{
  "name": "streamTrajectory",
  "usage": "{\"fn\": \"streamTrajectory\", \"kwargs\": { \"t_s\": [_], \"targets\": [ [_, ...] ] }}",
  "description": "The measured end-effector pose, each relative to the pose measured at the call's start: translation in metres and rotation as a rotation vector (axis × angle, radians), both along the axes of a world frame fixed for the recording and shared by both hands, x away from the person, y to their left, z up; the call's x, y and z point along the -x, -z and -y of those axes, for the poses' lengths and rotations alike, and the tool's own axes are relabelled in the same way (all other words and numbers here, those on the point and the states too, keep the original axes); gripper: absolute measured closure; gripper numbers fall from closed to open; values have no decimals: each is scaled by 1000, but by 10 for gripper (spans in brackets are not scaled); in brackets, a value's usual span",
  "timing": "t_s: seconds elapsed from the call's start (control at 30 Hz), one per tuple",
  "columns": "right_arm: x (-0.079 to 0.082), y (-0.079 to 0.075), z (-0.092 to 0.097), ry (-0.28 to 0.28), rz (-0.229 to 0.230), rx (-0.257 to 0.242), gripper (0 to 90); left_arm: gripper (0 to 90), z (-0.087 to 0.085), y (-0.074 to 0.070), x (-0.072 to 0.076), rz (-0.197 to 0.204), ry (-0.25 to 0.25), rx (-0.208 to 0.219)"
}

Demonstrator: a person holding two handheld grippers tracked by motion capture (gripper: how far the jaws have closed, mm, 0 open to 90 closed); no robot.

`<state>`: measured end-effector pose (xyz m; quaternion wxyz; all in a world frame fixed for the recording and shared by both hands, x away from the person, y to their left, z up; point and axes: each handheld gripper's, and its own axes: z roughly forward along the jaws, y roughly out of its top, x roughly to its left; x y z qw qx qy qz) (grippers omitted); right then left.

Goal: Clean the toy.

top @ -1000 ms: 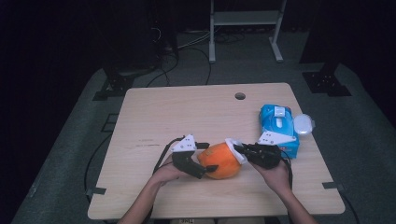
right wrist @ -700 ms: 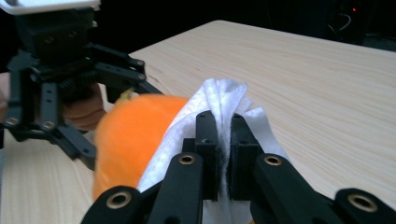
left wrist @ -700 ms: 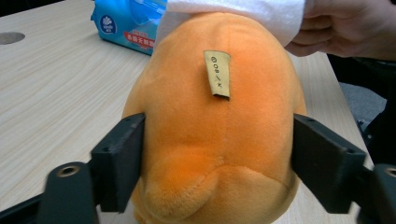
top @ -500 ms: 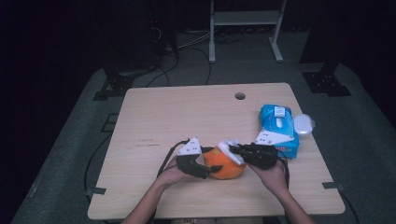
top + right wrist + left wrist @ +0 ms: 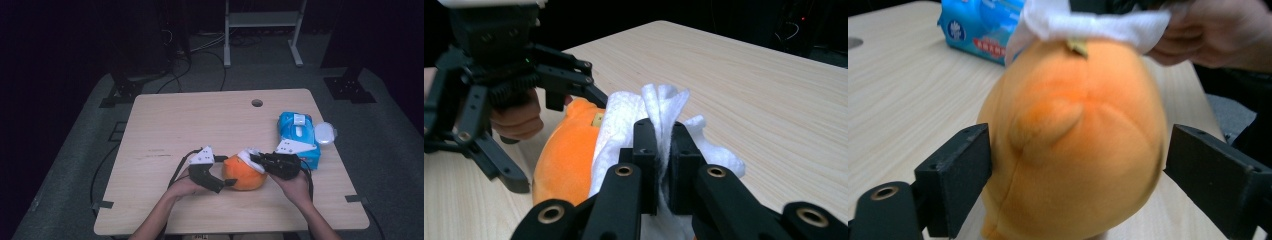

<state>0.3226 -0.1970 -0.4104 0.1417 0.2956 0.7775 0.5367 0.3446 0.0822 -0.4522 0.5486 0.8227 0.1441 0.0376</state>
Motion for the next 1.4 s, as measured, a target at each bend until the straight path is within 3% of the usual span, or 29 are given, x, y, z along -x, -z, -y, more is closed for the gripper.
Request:
{"fn": "streamTrajectory", "kwargs": {
  "t_s": [0.17, 0.27, 0.37, 0.6, 0.67, 0.8, 0.93, 1.1, 1.17, 1.23, 1.4],
  "targets": [
    [2, 0, -5, -12, 10, 0, 839, 69, 9, 7, 1, 1, -12, -25],
    [4, -3, -5, -7, 17, -2, 839, 216, 7, 1, 3, 23, -29, -27],
    [4, -6, -4, -1, 21, -32, 839, 289, 7, -7, 6, 36, -33, -25],
    [4, -14, 6, 11, 26, -99, 840, 315, -1, -37, 11, 86, -50, 61],
    [4, -16, 8, -1, 6, -160, 840, 315, -6, -52, 16, 108, -53, 95],
    [4, -12, 4, -15, -10, -160, 840, 314, -11, -62, 19, 130, -50, 107],
    [0, -4, -2, -23, -48, -134, 840, 314, -14, -58, 16, 111, -51, 91],
    [-4, 6, -3, -11, -86, -107, 840, 313, -11, -43, 11, 74, -61, 11],
    [-5, 6, -2, -10, -85, -104, 840, 313, -8, -36, 9, 68, -65, -21],
    [-4, 1, -1, -13, -71, -114, 840, 312, -6, -33, 8, 55, -66, -2],
    [5, -13, -1, -29, -23, -142, 840, 302, 0, -30, 10, 63, -76, 1]
  ]
}}
